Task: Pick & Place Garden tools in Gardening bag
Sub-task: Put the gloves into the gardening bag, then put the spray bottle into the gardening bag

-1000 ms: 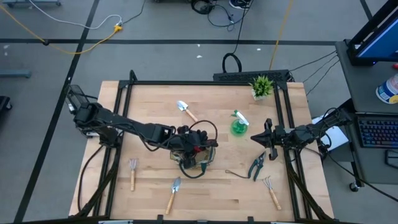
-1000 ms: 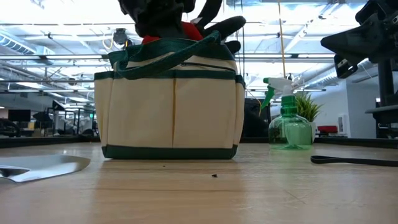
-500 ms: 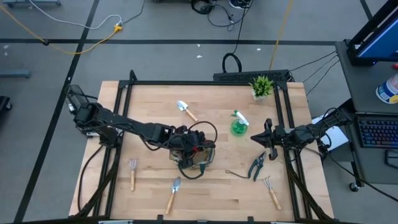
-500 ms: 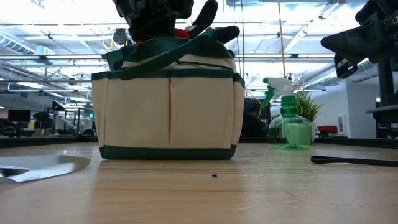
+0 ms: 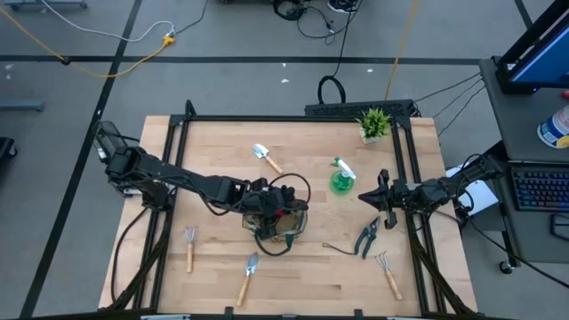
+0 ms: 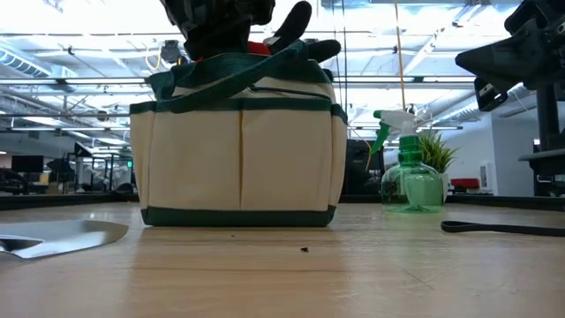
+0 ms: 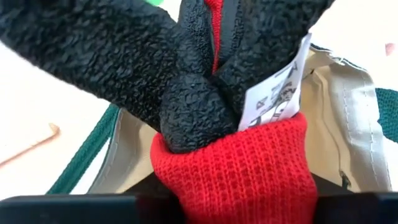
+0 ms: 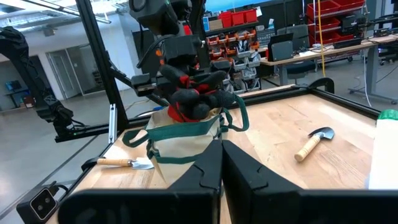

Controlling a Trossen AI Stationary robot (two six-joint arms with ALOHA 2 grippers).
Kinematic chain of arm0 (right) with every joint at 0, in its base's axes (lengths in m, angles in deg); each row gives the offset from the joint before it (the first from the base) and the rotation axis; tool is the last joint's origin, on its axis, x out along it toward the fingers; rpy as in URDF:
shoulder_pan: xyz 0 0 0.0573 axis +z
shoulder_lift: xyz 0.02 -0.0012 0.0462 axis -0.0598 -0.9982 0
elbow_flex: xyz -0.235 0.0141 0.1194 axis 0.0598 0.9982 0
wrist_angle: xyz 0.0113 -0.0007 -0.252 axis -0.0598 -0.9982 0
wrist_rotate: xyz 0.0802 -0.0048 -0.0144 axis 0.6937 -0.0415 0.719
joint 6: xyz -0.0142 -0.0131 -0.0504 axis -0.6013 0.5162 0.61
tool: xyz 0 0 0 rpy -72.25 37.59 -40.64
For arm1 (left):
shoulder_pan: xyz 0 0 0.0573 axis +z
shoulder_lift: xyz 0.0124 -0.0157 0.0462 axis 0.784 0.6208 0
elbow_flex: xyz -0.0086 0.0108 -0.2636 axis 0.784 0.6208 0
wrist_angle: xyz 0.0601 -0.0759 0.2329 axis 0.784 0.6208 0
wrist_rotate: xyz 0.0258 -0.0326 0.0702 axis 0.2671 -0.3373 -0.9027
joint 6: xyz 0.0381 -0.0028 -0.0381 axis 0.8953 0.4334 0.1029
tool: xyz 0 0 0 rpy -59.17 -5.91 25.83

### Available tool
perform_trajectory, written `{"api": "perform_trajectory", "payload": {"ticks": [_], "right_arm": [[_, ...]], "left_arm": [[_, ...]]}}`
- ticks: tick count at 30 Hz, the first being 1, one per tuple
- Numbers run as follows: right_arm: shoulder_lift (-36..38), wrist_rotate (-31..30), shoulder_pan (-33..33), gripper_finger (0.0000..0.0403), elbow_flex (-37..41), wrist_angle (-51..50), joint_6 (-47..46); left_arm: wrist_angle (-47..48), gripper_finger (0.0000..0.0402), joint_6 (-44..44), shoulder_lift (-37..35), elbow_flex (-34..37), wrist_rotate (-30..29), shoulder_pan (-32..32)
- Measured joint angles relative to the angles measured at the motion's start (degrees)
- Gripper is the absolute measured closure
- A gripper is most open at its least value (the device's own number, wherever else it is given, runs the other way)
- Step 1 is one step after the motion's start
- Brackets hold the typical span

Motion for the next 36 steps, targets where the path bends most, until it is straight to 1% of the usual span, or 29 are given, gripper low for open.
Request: {"api": "perform_trajectory", "payload": {"ticks": [9, 20, 27, 32, 34, 36], "right_arm": [[0.0, 0.0, 0.0, 0.0403, 0.0, 0.0, 0.0], [0.0, 0.0, 0.0, 0.0403, 0.0, 0.0, 0.0], [0.0, 0.0, 0.0, 0.0403, 0.0, 0.0, 0.0], [0.0, 0.0, 0.0, 0.0403, 0.0, 0.0, 0.0], [0.0, 0.0, 0.0, 0.0403, 0.0, 0.0, 0.0], [0.0, 0.0, 0.0, 0.0403, 0.0, 0.0, 0.0]], "left_arm": [[0.1, 0.0181, 5.2, 0.0, 0.0, 1.0, 0.0], [3.7, 0.0127, 8.4, 0.0, -0.7, 0.9, 0.0], [13.1, 0.01, 10.2, 0.0, -7.2, -1.0, 0.0], [20.6, 0.0094, 10.7, 0.0, -13.9, -0.3, 0.0], [24.3, 0.0094, 10.1, 0.0, -16.9, 0.5, 0.0], [28.1, 0.0093, 7.3, 0.0, -19.7, 0.5, 0.0]]}}
